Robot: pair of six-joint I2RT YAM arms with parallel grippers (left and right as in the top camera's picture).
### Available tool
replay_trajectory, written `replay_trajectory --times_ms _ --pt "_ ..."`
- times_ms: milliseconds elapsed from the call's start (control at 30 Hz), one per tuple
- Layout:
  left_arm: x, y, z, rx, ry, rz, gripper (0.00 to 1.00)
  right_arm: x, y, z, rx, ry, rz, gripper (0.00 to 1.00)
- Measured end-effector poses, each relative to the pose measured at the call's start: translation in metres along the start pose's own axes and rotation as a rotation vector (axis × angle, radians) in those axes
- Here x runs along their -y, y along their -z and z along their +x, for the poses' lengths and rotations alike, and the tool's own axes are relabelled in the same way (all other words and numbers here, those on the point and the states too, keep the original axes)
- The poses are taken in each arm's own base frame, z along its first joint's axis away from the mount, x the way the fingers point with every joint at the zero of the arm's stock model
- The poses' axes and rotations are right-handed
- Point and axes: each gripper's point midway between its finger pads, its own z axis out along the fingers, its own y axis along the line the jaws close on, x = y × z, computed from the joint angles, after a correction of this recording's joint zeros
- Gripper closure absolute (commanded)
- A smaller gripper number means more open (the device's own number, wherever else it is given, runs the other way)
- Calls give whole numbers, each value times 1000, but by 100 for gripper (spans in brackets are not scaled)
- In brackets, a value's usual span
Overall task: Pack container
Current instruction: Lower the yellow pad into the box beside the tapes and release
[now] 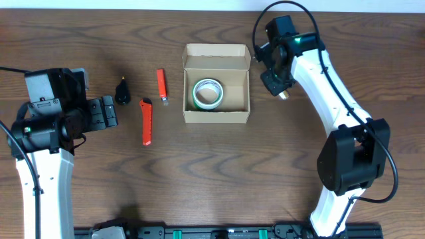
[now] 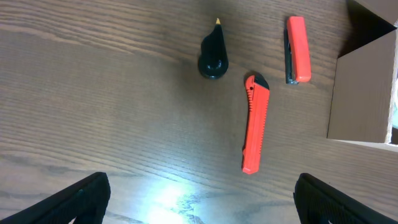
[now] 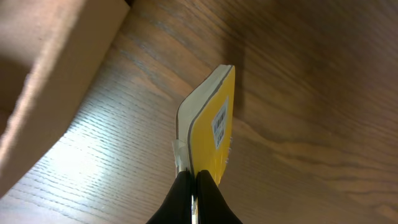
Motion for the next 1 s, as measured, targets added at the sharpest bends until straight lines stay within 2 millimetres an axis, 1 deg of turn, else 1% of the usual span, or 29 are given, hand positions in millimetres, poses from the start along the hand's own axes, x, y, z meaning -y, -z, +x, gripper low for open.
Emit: replay_trajectory --times_ms 133,200,300,367,433,500,567,633,933,1000 --pt "0 0 0 0 0 0 5 -3 6 -6 12 1 24 99" --pt "0 0 0 0 0 0 5 -4 14 -14 32 -4 43 99" --pt "0 0 0 0 0 0 5 -3 35 -31 86 -15 76 99" --pt "0 0 0 0 0 0 5 -5 54 -42 127 -18 91 99" --pt "0 0 0 0 0 0 5 -9 72 -53 169 -21 101 99" --pt "0 0 0 0 0 0 5 -15 84 -60 198 -17 105 99" --pt "0 0 0 0 0 0 5 -24 93 -64 214 -6 104 99" --pt "0 0 0 0 0 0 5 -37 98 -67 223 18 97 99" --pt "0 0 0 0 0 0 5 -99 110 -77 262 131 62 99" --pt "0 0 0 0 0 0 5 -108 113 -81 279 144 58 99"
